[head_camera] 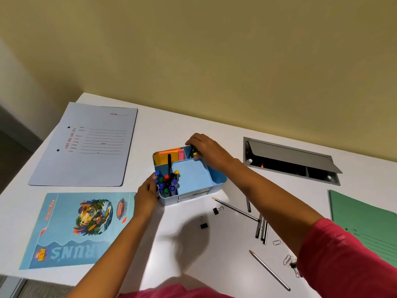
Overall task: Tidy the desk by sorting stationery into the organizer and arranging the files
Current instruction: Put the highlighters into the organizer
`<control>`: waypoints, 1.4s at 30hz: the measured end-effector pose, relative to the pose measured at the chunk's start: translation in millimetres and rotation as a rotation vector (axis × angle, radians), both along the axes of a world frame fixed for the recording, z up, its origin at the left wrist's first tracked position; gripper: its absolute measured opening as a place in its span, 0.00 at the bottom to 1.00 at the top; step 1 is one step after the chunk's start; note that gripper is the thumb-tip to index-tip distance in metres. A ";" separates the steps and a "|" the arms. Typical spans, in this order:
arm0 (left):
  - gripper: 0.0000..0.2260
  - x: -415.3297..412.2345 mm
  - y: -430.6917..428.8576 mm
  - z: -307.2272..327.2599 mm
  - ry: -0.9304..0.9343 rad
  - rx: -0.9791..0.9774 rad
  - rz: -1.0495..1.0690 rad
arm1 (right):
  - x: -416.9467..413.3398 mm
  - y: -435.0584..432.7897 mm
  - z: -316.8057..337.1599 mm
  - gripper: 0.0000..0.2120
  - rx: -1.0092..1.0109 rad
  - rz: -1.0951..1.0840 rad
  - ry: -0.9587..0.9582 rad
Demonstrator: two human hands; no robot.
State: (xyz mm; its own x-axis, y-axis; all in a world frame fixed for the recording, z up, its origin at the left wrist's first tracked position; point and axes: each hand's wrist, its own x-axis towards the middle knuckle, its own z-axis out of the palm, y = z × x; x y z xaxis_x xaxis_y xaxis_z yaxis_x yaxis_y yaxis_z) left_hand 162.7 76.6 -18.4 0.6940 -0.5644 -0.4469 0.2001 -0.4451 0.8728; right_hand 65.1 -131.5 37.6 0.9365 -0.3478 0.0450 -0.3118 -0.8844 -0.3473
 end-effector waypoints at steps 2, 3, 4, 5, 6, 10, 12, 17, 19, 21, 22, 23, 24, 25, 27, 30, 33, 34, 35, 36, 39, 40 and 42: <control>0.12 -0.8 0.0 0.8 -0.001 -0.010 -0.003 | -1.0 0.4 -3.1 0.22 -0.018 0.008 0.044; 0.12 -0.7 -0.1 0.2 -0.001 -0.014 -0.002 | -1.6 -0.5 -5.8 0.21 -0.040 0.012 0.051; 0.12 -0.8 0.2 0.2 -0.002 -0.017 -0.003 | -1.9 -0.8 -7.7 0.20 -0.055 0.016 0.056; 0.12 -1.4 0.4 0.5 -0.003 -0.022 -0.005 | -2.6 -0.7 -9.7 0.19 -0.058 0.011 0.060; 0.12 -1.4 0.6 0.3 -0.006 -0.023 -0.004 | -3.2 -1.3 -12.1 0.18 -0.056 0.007 0.060; 0.11 -1.6 -0.2 0.7 -0.010 -0.012 0.004 | -9.0 -2.8 -20.1 0.11 -0.124 0.043 0.041; 0.10 -1.8 -0.2 1.2 -0.014 -0.015 0.007 | -12.3 -3.1 -23.0 0.11 -0.157 0.049 0.039; 0.11 0.2 -0.1 -2.6 0.017 -0.015 0.012 | -16.5 -3.2 -31.3 0.11 -0.170 0.044 0.044; 0.11 0.9 -1.1 -2.4 0.028 -0.017 0.015 | -18.5 -0.7 -32.8 0.13 -0.159 0.007 0.015; 0.11 0.6 -1.3 -1.9 0.044 -0.027 0.025 | -19.0 4.0 -33.1 0.11 -0.173 -0.054 -0.017; 0.11 0.4 -1.3 -1.6 0.050 -0.032 0.030 | -19.7 6.4 -33.7 0.10 -0.171 -0.083 -0.021; 0.11 -0.1 -1.0 -0.9 0.054 -0.037 0.032 | -20.2 8.4 -33.0 0.10 -0.161 -0.122 -0.047; 0.11 -0.7 -1.0 0.8 0.057 -0.044 0.036 | -21.2 10.0 -34.2 0.09 -0.184 -0.142 -0.066; 0.11 -0.8 -1.0 1.6 0.061 -0.046 0.037 | -22.0 12.2 -35.3 0.08 -0.215 -0.156 -0.084; 0.13 -1.6 -1.2 2.3 0.074 -0.040 0.040 | -22.7 16.3 -36.4 0.08 -0.228 -0.177 -0.090; 0.15 -1.1 -1.0 1.3 0.080 -0.032 0.036 | -22.7 18.9 -34.5 0.10 -0.248 -0.187 -0.100; 0.15 0.1 -0.7 -0.4 0.084 -0.030 0.033 | -23.4 24.1 -29.0 0.11 -0.239 -0.205 -0.126; 0.15 0.5 -0.8 -0.8 0.086 -0.027 0.034 | -24.2 27.0 -27.2 0.11 -0.226 -0.220 -0.138; 0.15 0.8 -0.8 -1.9 0.087 -0.021 0.032 | -25.7 30.4 -25.4 0.12 -0.219 -0.245 -0.159; 0.15 1.2 -0.6 -2.6 0.087 -0.018 0.031 | -27.7 33.8 -24.1 0.13 -0.222 -0.278 -0.192; 0.15 1.3 0.0 -3.1 0.086 -0.016 0.026 | -38.9 42.1 -23.4 0.18 -0.220 -0.450 -0.309; 0.16 1.4 -0.1 -3.4 0.082 -0.015 0.020 | -44.7 43.0 -25.0 0.21 -0.184 -0.539 -0.350; 0.15 1.1 0.0 -3.5 0.081 -0.015 0.019 | -58.8 42.4 -29.5 0.24 -0.085 -0.714 -0.436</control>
State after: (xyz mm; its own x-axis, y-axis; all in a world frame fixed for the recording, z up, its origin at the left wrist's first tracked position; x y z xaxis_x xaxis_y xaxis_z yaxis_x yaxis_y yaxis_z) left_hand 163.8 76.6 -21.9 0.6669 -0.5585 -0.4932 0.2784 -0.4273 0.8602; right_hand 6.2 -89.0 8.1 0.3855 -0.8292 0.4048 -0.6595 -0.5544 -0.5076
